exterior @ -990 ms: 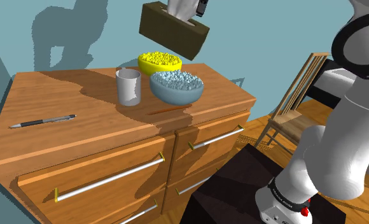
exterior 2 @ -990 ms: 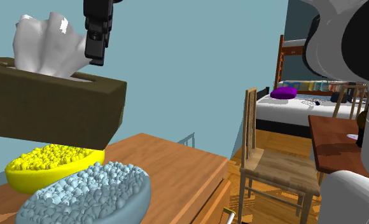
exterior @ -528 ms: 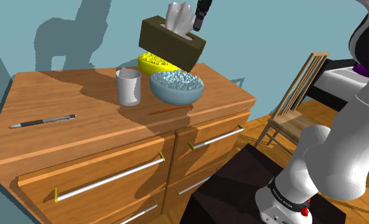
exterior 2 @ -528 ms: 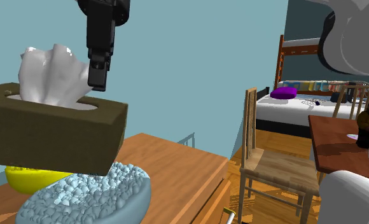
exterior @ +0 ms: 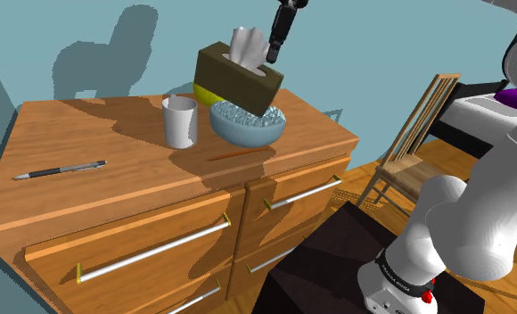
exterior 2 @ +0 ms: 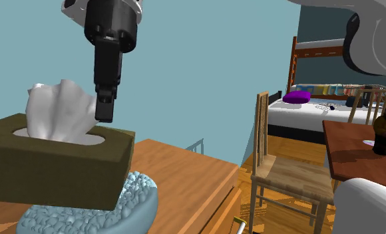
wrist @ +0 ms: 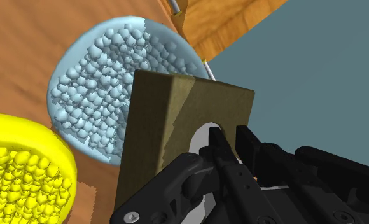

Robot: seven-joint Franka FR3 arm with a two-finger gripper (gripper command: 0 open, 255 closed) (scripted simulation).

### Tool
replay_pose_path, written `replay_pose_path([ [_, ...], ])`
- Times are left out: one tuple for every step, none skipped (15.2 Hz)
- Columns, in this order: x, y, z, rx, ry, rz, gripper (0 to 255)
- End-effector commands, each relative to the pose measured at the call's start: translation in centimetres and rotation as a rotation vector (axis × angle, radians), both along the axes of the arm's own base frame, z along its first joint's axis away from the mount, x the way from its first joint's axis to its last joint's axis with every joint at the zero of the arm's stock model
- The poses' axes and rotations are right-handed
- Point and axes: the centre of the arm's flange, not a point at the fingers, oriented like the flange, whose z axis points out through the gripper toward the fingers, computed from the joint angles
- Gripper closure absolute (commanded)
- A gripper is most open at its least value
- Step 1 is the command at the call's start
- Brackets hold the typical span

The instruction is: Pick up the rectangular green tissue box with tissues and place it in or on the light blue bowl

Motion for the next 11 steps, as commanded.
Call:
replay_pose_path([
  [-0.15, -0.05, -1.07, 0.000, -0.001, 0.000, 255],
  [-0.15, -0.05, -1.70, 0.000, -0.001, 0.000, 255],
  [-0.15, -0.05, -1.70, 0.000, -0.001, 0.000, 255],
  [-0.15, -0.05, -1.70, 0.000, -0.001, 0.000, 255],
  [-0.15, -0.05, -1.70, 0.000, -0.001, 0.000, 255],
  [-0.15, -0.05, -1.70, 0.000, -0.001, 0.000, 255],
  [-0.15, -0.05, -1.70, 0.000, -0.001, 0.000, 255],
  [-0.15, -0.05, -1.70, 0.000, -0.001, 0.000, 255],
  [-0.15, -0.05, -1.70, 0.000, -0.001, 0.000, 255],
  [-0.14, -0.04, -1.70, 0.000, -0.001, 0.000, 0],
  [-0.14, -0.05, -1.70, 0.000, -0.001, 0.000, 0],
])
